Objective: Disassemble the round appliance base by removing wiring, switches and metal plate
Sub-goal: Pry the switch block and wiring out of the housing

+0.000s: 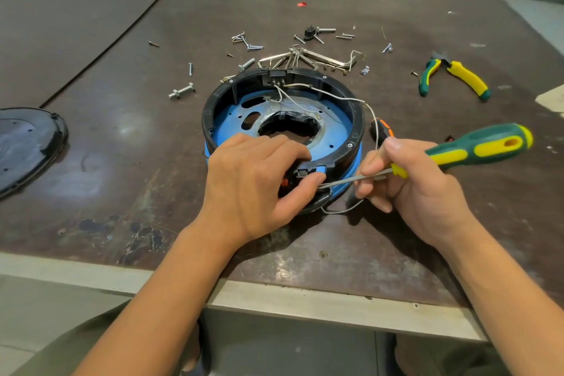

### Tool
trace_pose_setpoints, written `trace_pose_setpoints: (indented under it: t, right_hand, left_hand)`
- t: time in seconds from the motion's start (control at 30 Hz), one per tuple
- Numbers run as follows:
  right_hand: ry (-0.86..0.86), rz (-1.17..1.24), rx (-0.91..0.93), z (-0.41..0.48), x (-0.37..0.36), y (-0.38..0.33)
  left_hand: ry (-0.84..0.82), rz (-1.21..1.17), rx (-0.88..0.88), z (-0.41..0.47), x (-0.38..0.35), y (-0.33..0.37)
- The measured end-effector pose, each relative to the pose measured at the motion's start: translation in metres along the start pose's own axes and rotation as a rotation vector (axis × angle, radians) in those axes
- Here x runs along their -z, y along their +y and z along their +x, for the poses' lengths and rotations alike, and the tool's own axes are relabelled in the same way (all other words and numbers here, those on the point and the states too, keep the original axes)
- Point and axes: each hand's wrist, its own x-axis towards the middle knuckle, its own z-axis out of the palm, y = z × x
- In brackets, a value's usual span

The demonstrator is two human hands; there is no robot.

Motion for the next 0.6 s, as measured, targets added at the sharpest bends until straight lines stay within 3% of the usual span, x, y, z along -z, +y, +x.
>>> trace_pose_setpoints:
  t: [0.1,0.33,0.5,0.6]
  right_hand:
    - [0.001,-0.001,0.045,-0.003,-0.003,-0.002]
    - [0.147,0.057,-0.249,0.001,-0.011,-0.008]
    - [0.161,0.156,-0.392,0.004,-0.013,-0.002]
    - [0.109,0.135,-0.343,0.001,-0.006,-0.005]
  left_hand:
    - [-0.004,0.003,0.001,0.001,0.001,0.000]
    - [-0.002,0.014,0.040,0.003,0.001,0.005]
    - [-0.020,0.019,0.032,0.002,0.003,0.004]
    - [-0.054,0.020,0.008,0.003,0.003,0.003]
